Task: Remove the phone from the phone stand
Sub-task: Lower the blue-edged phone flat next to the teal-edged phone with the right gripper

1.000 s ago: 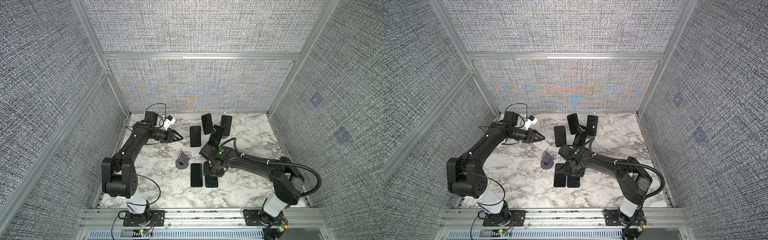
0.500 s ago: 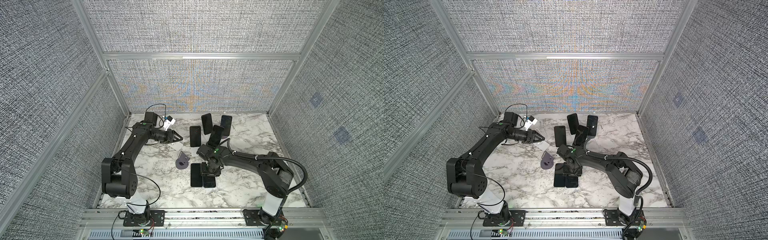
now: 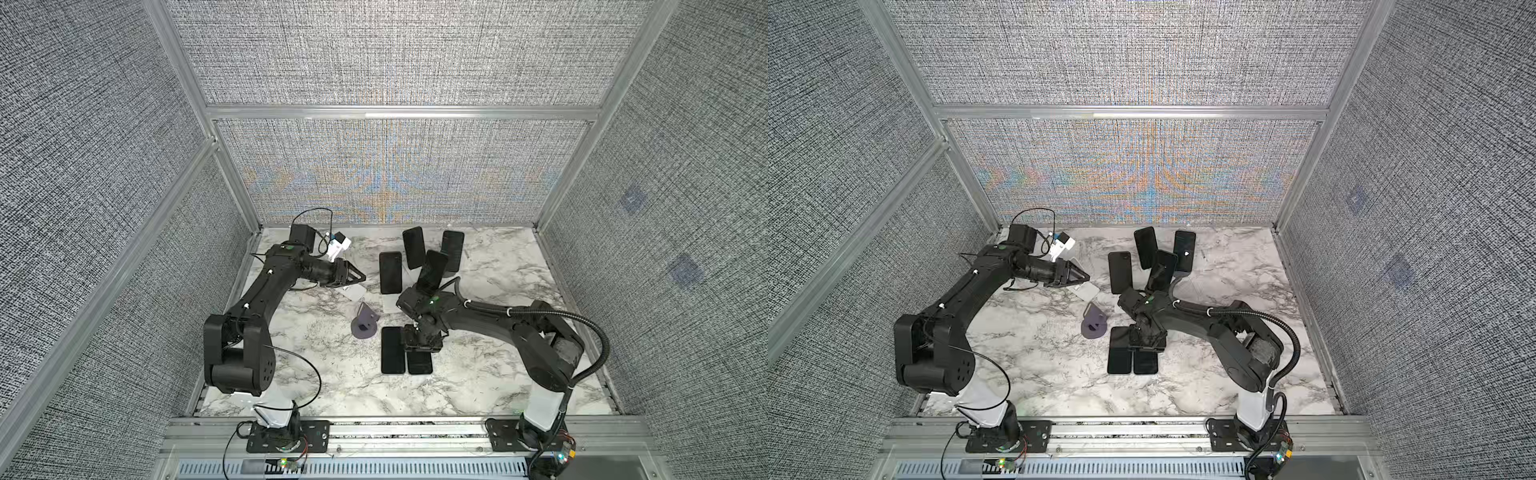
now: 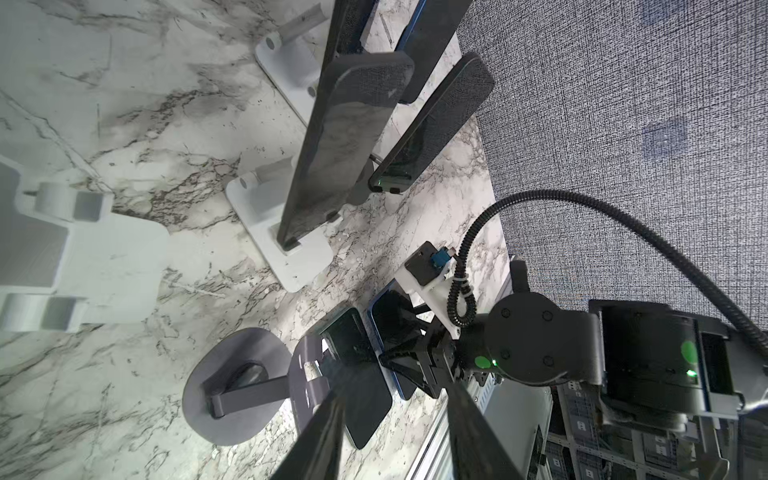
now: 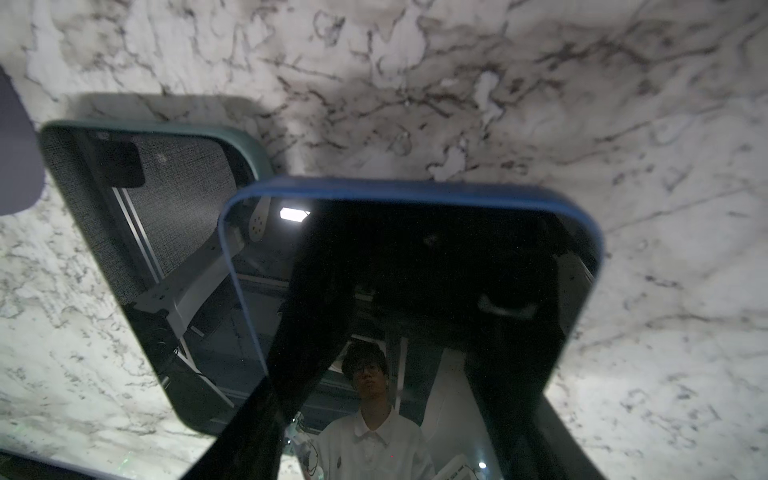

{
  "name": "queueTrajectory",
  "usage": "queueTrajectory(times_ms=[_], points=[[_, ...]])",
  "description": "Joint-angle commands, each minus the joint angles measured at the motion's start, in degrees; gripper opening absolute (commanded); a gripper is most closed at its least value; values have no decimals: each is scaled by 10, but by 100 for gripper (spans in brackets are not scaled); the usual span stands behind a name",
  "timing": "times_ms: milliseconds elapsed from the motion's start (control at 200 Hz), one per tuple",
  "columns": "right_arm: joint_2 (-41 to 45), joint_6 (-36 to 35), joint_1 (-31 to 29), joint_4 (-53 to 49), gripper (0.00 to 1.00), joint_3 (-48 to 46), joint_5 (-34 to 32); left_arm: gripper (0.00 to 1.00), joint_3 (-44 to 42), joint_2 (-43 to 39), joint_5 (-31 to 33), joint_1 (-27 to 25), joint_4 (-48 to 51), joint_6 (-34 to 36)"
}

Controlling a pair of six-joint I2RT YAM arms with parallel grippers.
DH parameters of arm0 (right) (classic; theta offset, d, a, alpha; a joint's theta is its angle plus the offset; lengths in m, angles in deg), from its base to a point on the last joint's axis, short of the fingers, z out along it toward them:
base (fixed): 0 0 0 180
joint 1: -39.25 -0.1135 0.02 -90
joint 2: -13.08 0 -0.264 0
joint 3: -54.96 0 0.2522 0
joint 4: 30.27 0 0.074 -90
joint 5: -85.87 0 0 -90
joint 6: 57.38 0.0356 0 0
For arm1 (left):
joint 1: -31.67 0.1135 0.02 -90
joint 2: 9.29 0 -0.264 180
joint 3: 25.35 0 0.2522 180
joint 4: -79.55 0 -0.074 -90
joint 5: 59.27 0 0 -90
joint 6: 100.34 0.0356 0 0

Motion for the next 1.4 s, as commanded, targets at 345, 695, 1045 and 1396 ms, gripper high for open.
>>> queueTrajectory(times_ms=[345,695,1045,1396], points=[[-3,20,1,15,54,-9,12,43,4,1,0,0,12,11],[-9,29,0,24,61,-12,19,43,5,-2,2,0,13,13],[-17,29,-2,26,67,-10,20,43,5,-1,4,0,16,14],[-21,30,-3,26,70,-5,22,43,5,-1,5,0,17,15]])
